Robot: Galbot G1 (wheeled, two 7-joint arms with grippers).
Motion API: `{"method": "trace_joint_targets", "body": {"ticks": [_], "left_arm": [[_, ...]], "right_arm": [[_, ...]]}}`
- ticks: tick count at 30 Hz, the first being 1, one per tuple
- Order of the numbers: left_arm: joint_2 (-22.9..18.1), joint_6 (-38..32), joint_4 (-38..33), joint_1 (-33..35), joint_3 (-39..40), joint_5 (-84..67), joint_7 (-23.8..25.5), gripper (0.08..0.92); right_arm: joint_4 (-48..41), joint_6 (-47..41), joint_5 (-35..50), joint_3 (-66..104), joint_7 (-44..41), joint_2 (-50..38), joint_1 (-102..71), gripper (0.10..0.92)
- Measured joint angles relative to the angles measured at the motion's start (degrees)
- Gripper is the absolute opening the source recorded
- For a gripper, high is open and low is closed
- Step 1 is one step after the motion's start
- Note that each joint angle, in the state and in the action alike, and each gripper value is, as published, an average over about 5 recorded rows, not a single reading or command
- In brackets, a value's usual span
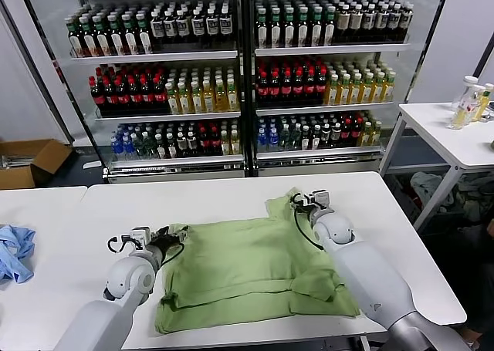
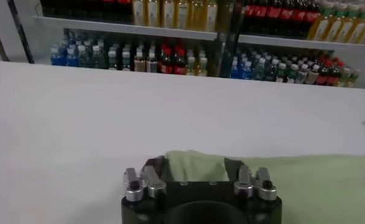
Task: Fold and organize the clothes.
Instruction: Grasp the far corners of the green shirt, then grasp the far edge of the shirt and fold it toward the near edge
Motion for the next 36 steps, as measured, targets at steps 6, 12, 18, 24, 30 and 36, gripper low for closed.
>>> {"method": "trace_joint_targets", "body": {"ticks": [6,12,18,24,30,36], "left_arm": [[-0.4,0.0,0.0,0.5,-0.3,-0.9,1.1,0.402],[-0.5,-0.2,-0.6,1.4,-1.1,-2.3,2.0,0.229],[0.1,-0.7,-2.4,2.7,-2.3,-4.4,2.7,0.101],[0.9,-1.4,-5.3,4.2,-4.0,-6.1,3.5,0.093],[1.3,-2.5,-8.3,6.0,-5.6,-7.5,4.4,0.091],[1.1,-3.0,-11.2,8.1,-7.1,-8.7,4.7,0.088]], "right_arm": [[-0.6,-0.4,0.4,-0.3,-0.7,0.2,0.0,0.368],[0.6,-0.2,0.4,-0.2,-1.1,-0.4,-0.9,0.195],[4.2,0.8,0.4,0.3,-1.1,-1.7,-2.7,0.107],[9.4,2.0,1.1,1.5,-0.9,-3.9,-5.1,0.107],[15.8,3.1,1.5,4.0,-0.9,-6.6,-8.2,0.107],[23.0,3.7,1.9,6.9,-0.9,-9.6,-12.1,0.107]]}}
